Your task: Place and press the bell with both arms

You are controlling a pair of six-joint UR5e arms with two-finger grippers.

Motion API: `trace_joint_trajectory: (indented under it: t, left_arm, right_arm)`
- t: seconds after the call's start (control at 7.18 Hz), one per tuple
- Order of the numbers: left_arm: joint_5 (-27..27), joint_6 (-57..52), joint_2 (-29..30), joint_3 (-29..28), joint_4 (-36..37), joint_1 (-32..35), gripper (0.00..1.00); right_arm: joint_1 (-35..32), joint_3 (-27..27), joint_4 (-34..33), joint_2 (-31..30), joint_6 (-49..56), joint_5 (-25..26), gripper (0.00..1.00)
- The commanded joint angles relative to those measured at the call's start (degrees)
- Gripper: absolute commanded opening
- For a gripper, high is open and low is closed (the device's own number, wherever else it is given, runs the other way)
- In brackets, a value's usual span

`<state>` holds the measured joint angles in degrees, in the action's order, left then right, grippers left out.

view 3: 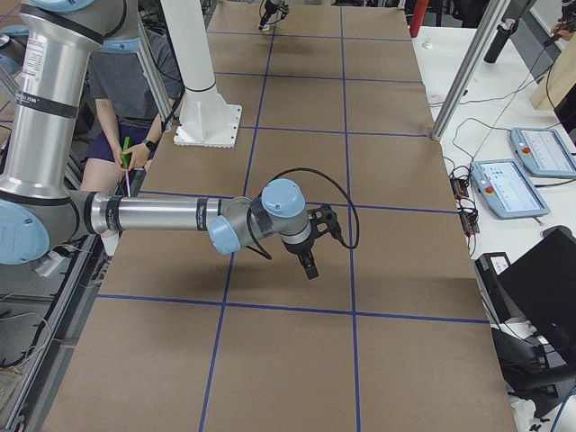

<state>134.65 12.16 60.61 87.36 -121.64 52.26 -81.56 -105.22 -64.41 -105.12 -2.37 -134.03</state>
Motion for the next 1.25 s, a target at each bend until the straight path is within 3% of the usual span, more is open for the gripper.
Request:
trace_joint_trajectory:
  t: [0.0, 0.28, 0.56, 1.11]
  left_arm:
    - [0.0, -0.1, 0.1, 0.0, 0.0, 0.0, 0.82]
    - [0.0, -0.2, 0.1, -0.1, 0.0, 0.0, 0.74]
    - [0.0, -0.3, 0.0, 0.0, -1.0, 0.0, 0.56]
    - [0.2, 0.0, -0.1, 0.8, -2.2, 0.1, 0.56]
  right_arm:
    - [0.0, 0.0, 0.1, 0.0, 0.0, 0.0, 1.0]
    - [0.0, 0.0, 0.1, 0.0, 0.0, 0.0, 1.0]
    - [0.0, 0.0, 0.1, 0.0, 0.0, 0.0, 1.0]
    - [0.0, 0.0, 0.2, 0.1, 0.0, 0.0, 1.0]
